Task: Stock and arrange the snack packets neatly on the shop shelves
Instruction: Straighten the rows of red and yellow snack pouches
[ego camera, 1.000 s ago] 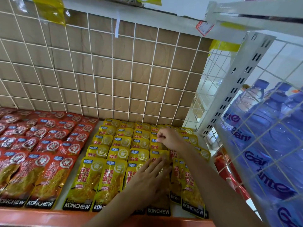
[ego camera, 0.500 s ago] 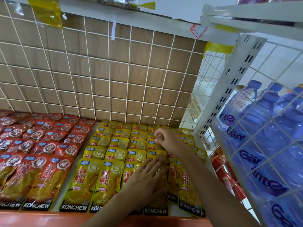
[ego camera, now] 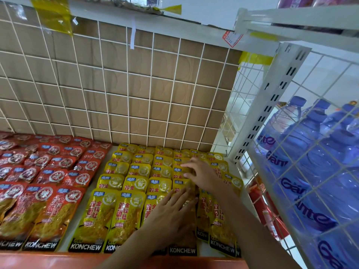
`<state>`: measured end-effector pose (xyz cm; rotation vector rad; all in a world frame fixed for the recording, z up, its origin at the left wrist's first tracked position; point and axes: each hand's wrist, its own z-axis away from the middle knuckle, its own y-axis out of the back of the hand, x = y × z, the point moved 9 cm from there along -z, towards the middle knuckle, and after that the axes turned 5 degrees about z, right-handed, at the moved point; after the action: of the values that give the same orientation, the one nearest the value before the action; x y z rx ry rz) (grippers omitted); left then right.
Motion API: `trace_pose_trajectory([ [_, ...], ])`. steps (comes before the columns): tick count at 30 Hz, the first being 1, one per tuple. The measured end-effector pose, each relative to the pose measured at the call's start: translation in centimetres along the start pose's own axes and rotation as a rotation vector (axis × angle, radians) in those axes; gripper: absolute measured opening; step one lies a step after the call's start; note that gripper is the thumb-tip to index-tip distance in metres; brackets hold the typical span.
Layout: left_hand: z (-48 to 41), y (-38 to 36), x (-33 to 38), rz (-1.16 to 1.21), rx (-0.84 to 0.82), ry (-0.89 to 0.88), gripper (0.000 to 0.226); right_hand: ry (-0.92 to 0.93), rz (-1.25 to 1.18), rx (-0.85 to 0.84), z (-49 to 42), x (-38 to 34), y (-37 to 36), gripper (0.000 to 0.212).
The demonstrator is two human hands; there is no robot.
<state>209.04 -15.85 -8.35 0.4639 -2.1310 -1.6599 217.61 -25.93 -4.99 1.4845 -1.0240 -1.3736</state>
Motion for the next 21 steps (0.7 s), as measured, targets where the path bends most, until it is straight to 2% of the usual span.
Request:
trace_pose_trajectory([
  [10,0.1,-0.2,-0.1,-0.038,0.023,-0.005,0.058,-0.013,0.019,-0.002,0.2,-0.1,0.0,0.04],
  [14,0.2,-0.4,0.0,-0.066,0.025,-0.014,0.058,-0.016,-0.028,0.106,0.8,-0.1,1.0,0.02],
  [18,0.3,0.1,0.3,-0.06,0.05,-0.023,0.059,-0.002,-0.065,-0.022,1.2,-0.6,-0.1,0.013],
  [21,0.8,1.0,1.1,-0.039,0.098,-0.075,0.051,-0.033,-0.124,-0.021,1.1,-0.3,-0.4,0.009],
])
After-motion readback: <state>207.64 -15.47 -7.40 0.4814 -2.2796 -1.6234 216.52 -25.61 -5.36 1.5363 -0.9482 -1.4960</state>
